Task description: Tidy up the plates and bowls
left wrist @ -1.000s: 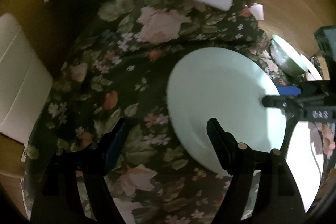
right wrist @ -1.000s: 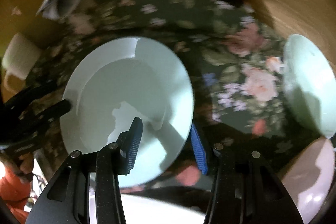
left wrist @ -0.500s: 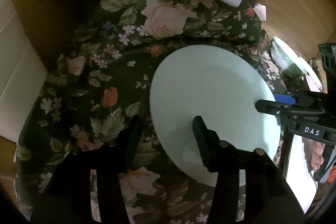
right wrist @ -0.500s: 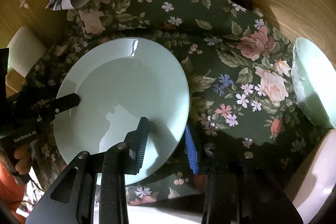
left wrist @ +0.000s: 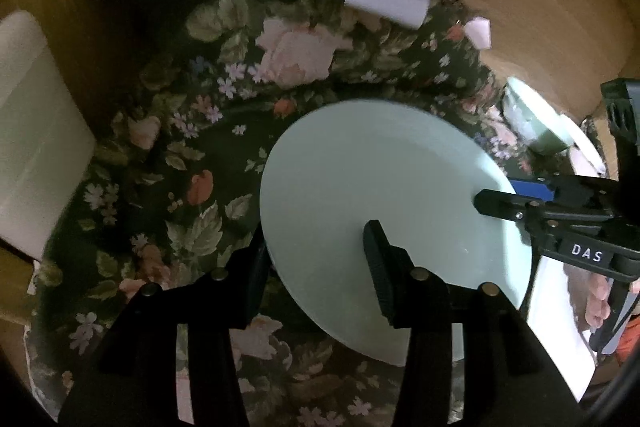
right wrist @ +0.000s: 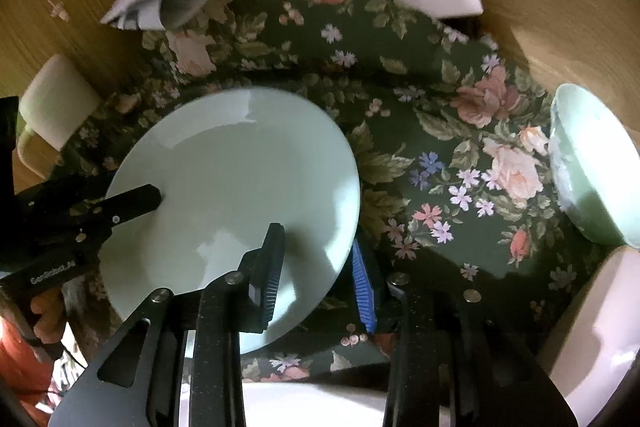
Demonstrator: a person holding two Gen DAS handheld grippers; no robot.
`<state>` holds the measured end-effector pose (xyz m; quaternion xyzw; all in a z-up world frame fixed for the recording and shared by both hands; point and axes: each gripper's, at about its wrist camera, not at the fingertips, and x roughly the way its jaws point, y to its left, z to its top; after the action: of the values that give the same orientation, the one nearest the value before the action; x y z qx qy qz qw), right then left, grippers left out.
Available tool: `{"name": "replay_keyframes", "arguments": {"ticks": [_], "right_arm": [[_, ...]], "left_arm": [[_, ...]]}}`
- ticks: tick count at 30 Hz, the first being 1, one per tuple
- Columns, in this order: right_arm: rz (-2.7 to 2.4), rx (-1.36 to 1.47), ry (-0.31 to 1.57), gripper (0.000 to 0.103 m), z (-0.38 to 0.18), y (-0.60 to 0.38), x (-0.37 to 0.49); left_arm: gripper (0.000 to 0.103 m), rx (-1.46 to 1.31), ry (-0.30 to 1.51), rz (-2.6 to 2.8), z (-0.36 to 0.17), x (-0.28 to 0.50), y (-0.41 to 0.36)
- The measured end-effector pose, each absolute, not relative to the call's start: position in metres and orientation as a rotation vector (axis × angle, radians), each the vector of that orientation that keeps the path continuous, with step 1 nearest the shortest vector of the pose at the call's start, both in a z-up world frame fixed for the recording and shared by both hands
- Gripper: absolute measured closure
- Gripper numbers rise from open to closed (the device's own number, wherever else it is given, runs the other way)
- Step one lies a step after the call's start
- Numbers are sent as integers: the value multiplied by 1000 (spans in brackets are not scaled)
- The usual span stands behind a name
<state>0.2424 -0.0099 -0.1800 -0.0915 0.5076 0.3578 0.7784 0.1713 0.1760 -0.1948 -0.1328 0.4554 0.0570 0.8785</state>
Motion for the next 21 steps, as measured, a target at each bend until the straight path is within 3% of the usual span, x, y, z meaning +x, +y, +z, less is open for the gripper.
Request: {"name": "replay_keyframes", "arguments": {"ticks": [21], "right_arm": [[751,-127,923,73,-126,-63,204]], "left_arm": [[58,-225,800,67,-135,134,141]]}}
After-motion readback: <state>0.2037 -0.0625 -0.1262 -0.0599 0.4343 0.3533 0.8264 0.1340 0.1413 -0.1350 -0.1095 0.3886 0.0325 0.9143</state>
